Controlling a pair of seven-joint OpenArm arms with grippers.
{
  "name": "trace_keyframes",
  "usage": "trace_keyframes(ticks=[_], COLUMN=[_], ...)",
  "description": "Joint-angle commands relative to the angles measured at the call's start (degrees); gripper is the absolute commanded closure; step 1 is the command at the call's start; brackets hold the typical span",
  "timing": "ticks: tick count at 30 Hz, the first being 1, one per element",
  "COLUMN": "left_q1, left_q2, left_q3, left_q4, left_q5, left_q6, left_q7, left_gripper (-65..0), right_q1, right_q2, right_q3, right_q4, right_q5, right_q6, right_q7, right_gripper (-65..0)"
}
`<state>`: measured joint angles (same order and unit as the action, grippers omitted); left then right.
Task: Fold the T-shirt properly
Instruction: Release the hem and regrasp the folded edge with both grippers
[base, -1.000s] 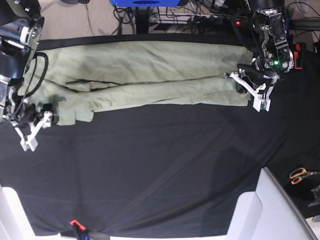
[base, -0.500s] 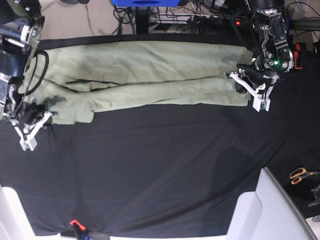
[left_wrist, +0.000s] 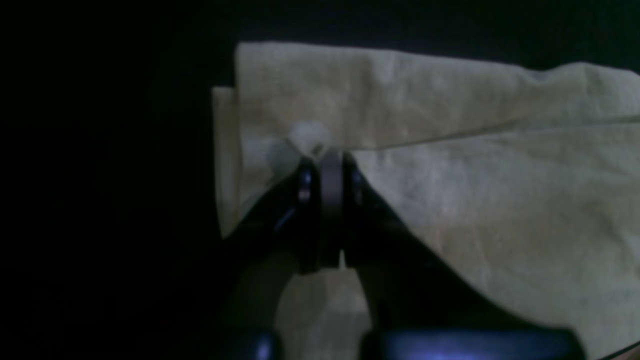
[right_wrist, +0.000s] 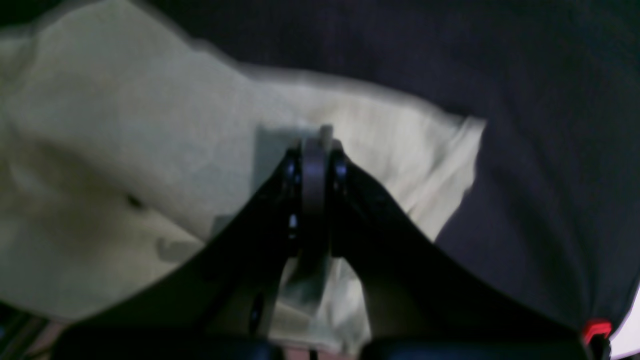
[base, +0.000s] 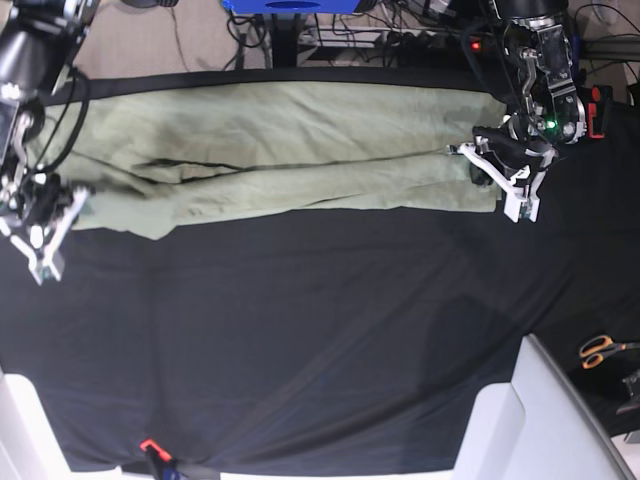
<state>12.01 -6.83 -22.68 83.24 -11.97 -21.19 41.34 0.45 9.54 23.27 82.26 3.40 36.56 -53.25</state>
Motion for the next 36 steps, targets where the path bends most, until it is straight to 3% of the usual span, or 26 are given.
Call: trace_keyframes(ticks=[1,10,20,22,28,33,36], left_q1=[-0.27,-0.1,0.6,0.6,0.69,0.69,0.69], left_q2=[-0.6,-0.6,-0.69,-0.69,-0.69,-0.69,-0.69], left_q3=[-0.14,0.04,0.04,0.04,0.04,0.13,0.13], left_q4=[0.93,1.11,1.2,1.2,1.37,1.37,1.37], left_q5=[-0.21,-0.12,-0.12,-0.12,-0.12,-0.03,-0.03], left_q6=[-0.13,-0.13,-0.13,-0.13,-0.13,-0.13,-0.13], left_q7=[-0.95,-0.86,-0.86,-0.86,-0.86,-0.86,-0.86], left_gripper=[0.0,0.0,0.0,0.0,0.0,0.0,0.0], right_q1=[-0.05,-8.84,-10.87,-10.78,-10.51,-13.5,-17.11], right_q2=[0.35,-1.76,-2.2,-3.17,-5.28,-5.63,-7.74], right_q3=[0.16,0.25,0.25,0.34,7.11,9.74,9.74], right_q4=[2.62,9.92,9.83,10.01,11.85,19.15,23.19], right_q5=[0.6,0.6,0.6,0.43,0.43,0.51,0.6], right_q6=[0.24,-0.03,-0.2,-0.2,-0.2,-0.03,0.24], right_q7=[0.29,-0.15,0.11,0.11,3.19,4.68,5.12], right_gripper=[0.0,0.0,-0.8,-5.6,-30.0,-32.7,-32.7])
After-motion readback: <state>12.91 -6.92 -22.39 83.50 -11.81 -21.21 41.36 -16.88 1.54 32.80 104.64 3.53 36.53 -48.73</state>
